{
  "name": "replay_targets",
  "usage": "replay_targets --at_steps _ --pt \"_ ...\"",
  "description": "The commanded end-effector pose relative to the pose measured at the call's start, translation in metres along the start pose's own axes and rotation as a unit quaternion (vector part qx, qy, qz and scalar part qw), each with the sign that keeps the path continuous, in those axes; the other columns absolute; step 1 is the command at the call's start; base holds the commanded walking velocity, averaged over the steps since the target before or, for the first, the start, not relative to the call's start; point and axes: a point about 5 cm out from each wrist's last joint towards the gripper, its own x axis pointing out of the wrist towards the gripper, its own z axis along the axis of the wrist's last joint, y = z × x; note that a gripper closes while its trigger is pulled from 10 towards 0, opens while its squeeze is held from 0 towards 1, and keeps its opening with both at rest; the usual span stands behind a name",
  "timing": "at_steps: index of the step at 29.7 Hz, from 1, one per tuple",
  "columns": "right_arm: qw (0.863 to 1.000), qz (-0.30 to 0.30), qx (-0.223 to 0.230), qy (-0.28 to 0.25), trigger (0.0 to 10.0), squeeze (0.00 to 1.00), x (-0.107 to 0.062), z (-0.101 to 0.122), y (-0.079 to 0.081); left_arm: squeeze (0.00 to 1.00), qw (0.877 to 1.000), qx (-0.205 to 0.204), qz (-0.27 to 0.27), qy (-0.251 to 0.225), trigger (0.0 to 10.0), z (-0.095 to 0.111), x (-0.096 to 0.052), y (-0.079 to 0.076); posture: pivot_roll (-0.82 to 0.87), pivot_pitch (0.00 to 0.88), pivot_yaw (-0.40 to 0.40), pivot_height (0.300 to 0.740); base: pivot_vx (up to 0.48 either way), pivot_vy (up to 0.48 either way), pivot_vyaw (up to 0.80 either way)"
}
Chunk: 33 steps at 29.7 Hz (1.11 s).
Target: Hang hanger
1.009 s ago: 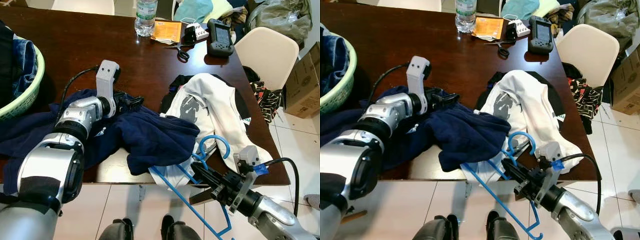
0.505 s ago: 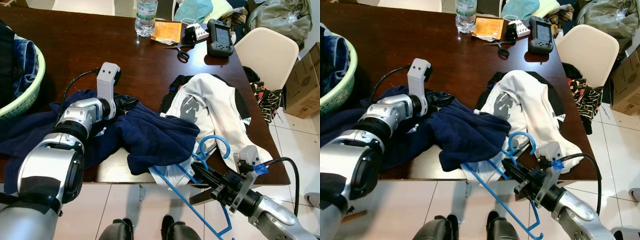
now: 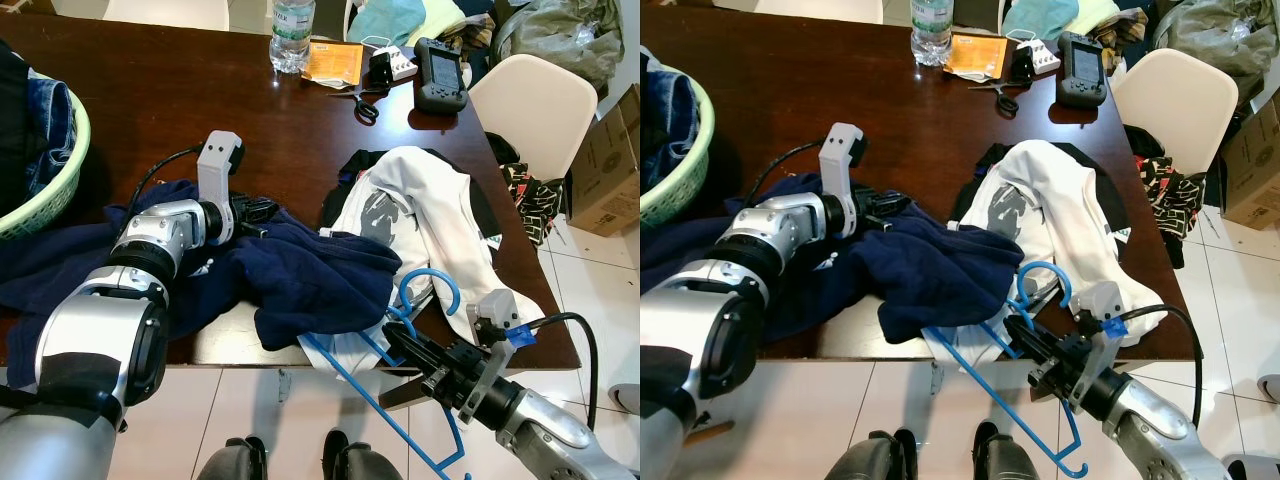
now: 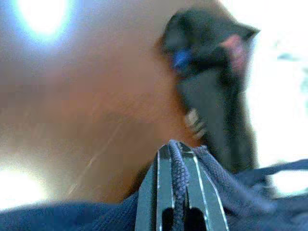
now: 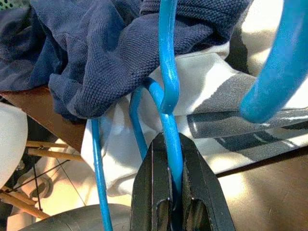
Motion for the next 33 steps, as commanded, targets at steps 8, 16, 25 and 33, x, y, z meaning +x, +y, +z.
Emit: replay_targets --at_steps 8,16,25,33 --pt "0.999 -0.036 0.029 0.016 10.0 0.00 0.007 -0.020 -0.013 0.00 0.909 0.220 -0.306 -0.179 0.0 0.127 -0.035 -0.094 -0.05 0.270 -0.043 0.740 0.000 0.000 0.00" --pt "0.999 -0.041 0.036 0.001 10.0 0.00 0.021 -0.022 -0.017 0.00 0.876 0.259 -0.367 -0.178 0.0 0.116 -0.055 -0.129 0.00 0.229 0.001 0.740 0.000 0.000 0.00" --pt "0.997 -0.057 0.044 -0.020 10.0 0.00 0.029 -0.026 -0.023 0.00 0.906 0.157 -0.378 -0.105 0.0 0.038 -0.057 -0.134 0.02 0.202 0.048 0.740 0.000 0.000 0.00" --pt "0.996 -0.062 0.050 -0.032 10.0 0.00 0.035 -0.026 -0.026 0.00 0.916 0.088 -0.391 -0.003 0.0 -0.034 -0.071 -0.143 0.04 0.194 0.062 0.740 0.000 0.000 0.00"
